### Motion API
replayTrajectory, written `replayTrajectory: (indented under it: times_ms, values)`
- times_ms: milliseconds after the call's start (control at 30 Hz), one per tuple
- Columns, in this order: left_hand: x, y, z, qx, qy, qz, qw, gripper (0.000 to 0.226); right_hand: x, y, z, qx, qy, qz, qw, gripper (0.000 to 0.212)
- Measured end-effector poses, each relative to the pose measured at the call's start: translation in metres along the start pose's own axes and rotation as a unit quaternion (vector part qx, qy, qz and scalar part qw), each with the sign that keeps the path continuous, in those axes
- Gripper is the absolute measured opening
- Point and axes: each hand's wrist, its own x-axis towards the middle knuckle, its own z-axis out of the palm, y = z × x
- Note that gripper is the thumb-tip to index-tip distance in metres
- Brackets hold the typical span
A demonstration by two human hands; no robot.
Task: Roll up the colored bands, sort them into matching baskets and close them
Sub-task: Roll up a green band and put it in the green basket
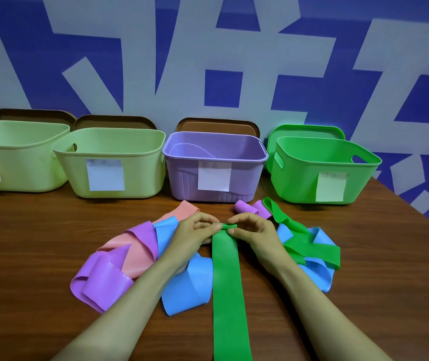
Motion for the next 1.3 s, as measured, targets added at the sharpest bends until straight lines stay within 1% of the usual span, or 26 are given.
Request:
replayTrajectory:
  times_ms: [133, 267, 333, 400, 500, 567, 633, 833, 967, 1067, 1133, 1200, 1233, 1300]
  values:
    - [0.0004, -0.0012, -0.0007, -0.006, 0.019, 0.007, 1.0, 0.013, 0.0003, 0.001, -0.0003, 0.014, -0.017, 0.01, 1.0, 0.02]
    - [0.0001, -0.0009, -0.0009, -0.012, 0.028, 0.021, 0.999, 0.016, 0.0045, 0.0028, 0.0002, 0.029, -0.023, 0.03, 0.999, 0.007]
    - [-0.0003, -0.0002, -0.0007, -0.011, 0.029, 0.028, 0.999, 0.019, 0.0049, 0.0033, 0.0001, 0.002, -0.036, 0.032, 0.999, 0.01]
    - [-0.0002, 0.0002, -0.0011, -0.02, 0.02, 0.031, 0.999, 0.021, 0.0047, 0.0041, -0.0018, -0.029, -0.051, 0.026, 0.998, 0.009]
    - [0.0007, -0.0015, -0.0013, -0.013, 0.007, 0.029, 0.999, 0.027, 0.0048, 0.0043, -0.0041, -0.009, -0.047, 0.019, 0.999, 0.003]
    - [0.0018, -0.003, -0.0009, 0.009, -0.004, 0.018, 1.0, 0.029, 0.0054, 0.0043, -0.0034, 0.032, -0.032, 0.025, 0.999, 0.006]
    - [0.0015, -0.0029, 0.0, 0.019, -0.02, 0.009, 1.0, 0.026, 0.0053, 0.0044, -0.0031, 0.046, -0.023, 0.026, 0.998, 0.01]
    - [0.0017, -0.0015, -0.0013, 0.004, -0.019, 0.007, 1.0, 0.027, 0.0018, 0.0011, -0.0031, 0.016, -0.014, 0.011, 1.0, 0.017]
    - [0.0019, -0.0013, -0.0006, 0.005, -0.016, 0.005, 1.0, 0.018, 0.0023, 0.0013, -0.0021, 0.01, -0.019, 0.011, 1.0, 0.019]
    - [0.0016, -0.0017, -0.0016, 0.014, -0.014, 0.01, 1.0, 0.016, 0.0019, 0.0007, -0.0017, 0.017, -0.033, 0.015, 0.999, 0.022]
    - [0.0015, -0.0014, -0.0014, 0.014, -0.009, 0.015, 1.0, 0.015, 0.0027, 0.001, -0.0023, 0.028, -0.044, 0.021, 0.998, 0.029]
    - [0.0013, -0.0009, -0.0011, 0.005, -0.007, 0.018, 1.0, 0.014, 0.0043, 0.0022, -0.0032, 0.032, -0.039, 0.027, 0.998, 0.038]
    - [0.0009, -0.0004, -0.001, -0.001, -0.007, 0.018, 1.0, 0.015, 0.0047, 0.0022, -0.0031, 0.036, -0.035, 0.031, 0.998, 0.038]
    - [0.0001, 0.0003, -0.0011, -0.011, -0.007, 0.019, 1.0, 0.016, 0.0048, 0.0007, -0.0008, 0.04, -0.038, 0.039, 0.998, 0.026]
